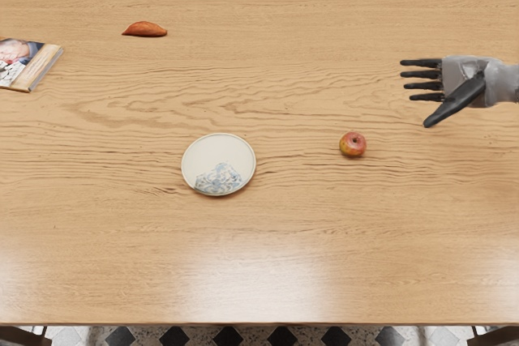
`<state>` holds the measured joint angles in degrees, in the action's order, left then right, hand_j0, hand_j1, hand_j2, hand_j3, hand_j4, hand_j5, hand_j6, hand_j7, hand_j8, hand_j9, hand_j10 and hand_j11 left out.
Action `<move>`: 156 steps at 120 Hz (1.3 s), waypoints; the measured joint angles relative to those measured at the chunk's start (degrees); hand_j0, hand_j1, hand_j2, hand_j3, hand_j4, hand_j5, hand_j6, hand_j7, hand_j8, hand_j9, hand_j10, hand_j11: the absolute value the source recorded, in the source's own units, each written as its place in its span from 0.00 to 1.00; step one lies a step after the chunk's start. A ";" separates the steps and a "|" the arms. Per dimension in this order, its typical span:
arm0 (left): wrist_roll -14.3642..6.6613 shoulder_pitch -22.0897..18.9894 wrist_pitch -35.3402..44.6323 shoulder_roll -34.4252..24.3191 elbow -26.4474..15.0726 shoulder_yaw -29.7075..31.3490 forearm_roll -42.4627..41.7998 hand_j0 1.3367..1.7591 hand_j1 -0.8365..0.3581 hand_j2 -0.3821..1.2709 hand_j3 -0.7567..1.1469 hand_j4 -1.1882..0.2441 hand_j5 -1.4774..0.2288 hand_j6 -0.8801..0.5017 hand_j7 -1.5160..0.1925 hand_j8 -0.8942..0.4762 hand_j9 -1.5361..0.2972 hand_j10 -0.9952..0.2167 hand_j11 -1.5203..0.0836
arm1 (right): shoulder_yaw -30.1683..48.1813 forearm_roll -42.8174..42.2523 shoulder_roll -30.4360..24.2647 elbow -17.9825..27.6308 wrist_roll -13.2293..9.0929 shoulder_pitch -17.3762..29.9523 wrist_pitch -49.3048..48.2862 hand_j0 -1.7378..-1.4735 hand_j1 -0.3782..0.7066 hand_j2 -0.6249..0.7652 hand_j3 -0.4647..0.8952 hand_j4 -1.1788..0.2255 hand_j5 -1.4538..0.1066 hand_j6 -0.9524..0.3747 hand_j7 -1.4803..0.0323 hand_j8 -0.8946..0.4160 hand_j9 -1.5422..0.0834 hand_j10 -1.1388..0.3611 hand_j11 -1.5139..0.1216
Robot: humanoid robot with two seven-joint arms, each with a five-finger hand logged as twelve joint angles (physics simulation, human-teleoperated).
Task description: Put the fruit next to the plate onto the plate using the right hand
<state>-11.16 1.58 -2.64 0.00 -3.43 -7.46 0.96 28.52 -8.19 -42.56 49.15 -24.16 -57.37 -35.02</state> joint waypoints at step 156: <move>0.00 -0.01 0.00 0.00 0.00 -0.01 -0.02 0.76 0.98 0.23 0.40 0.82 0.86 0.63 0.88 0.64 0.83 0.81 0.94 | -0.94 -59.47 17.02 23.08 -10.84 7.22 33.46 0.30 0.43 0.41 0.34 0.57 0.62 0.43 0.66 0.40 0.65 0.51 0.63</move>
<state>-11.16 1.57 -2.64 0.00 -3.43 -7.47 0.94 27.58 -67.66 -25.54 72.23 -35.00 -50.15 -1.56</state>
